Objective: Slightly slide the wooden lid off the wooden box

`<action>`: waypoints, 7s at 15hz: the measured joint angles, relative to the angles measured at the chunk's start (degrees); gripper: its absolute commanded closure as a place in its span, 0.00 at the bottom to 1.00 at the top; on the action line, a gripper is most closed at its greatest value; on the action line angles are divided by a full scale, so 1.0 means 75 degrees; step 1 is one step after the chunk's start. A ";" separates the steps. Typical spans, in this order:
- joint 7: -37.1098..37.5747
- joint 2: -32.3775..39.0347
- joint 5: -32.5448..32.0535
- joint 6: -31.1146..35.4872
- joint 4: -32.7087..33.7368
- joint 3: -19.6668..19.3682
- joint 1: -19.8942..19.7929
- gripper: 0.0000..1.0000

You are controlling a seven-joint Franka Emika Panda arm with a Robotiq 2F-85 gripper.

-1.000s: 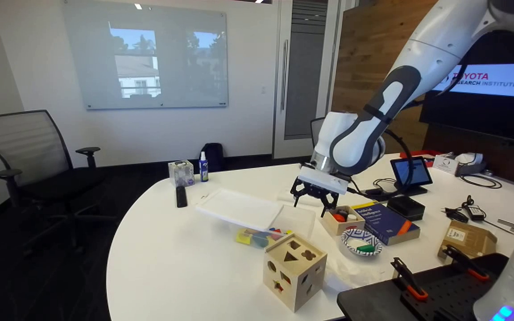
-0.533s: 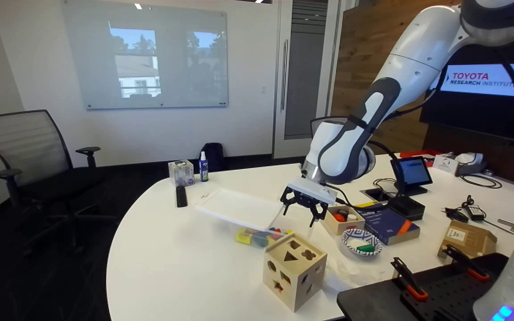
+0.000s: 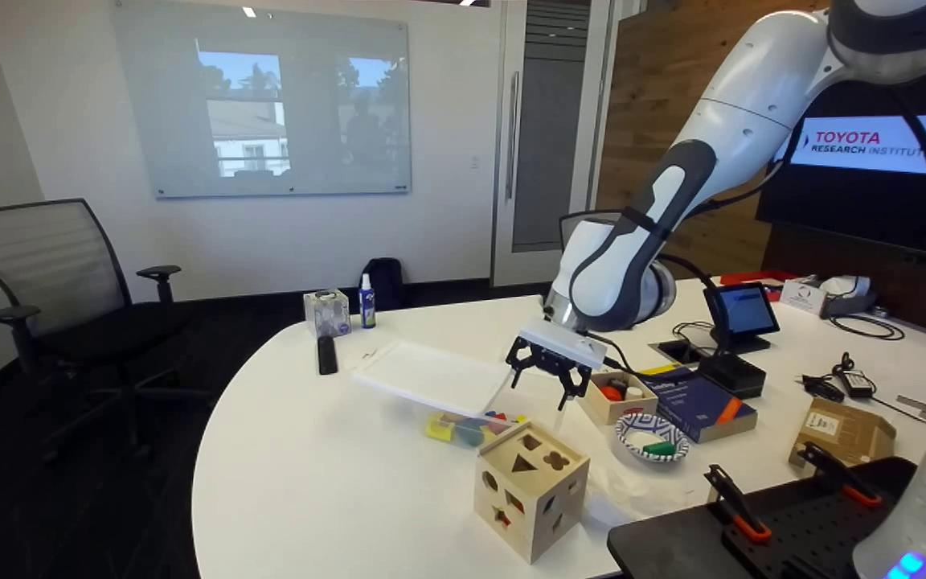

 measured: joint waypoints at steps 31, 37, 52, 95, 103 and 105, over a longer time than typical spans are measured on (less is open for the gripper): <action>0.2229 0.0912 0.2091 0.1186 -0.0185 -0.2839 0.4283 0.00; 0.2229 0.0952 0.2154 0.1153 -0.0129 -0.2807 0.4242 0.00; 0.2870 0.0952 0.2205 0.1146 -0.0128 -0.2879 0.4704 0.00; 0.1711 0.1744 0.2802 0.3290 0.0123 -0.0738 0.3462 0.00; 0.1418 0.2116 0.2646 0.3236 0.0449 -0.0420 0.3066 0.00; 0.1367 0.2165 0.2646 0.3201 0.0530 -0.0395 0.3066 0.00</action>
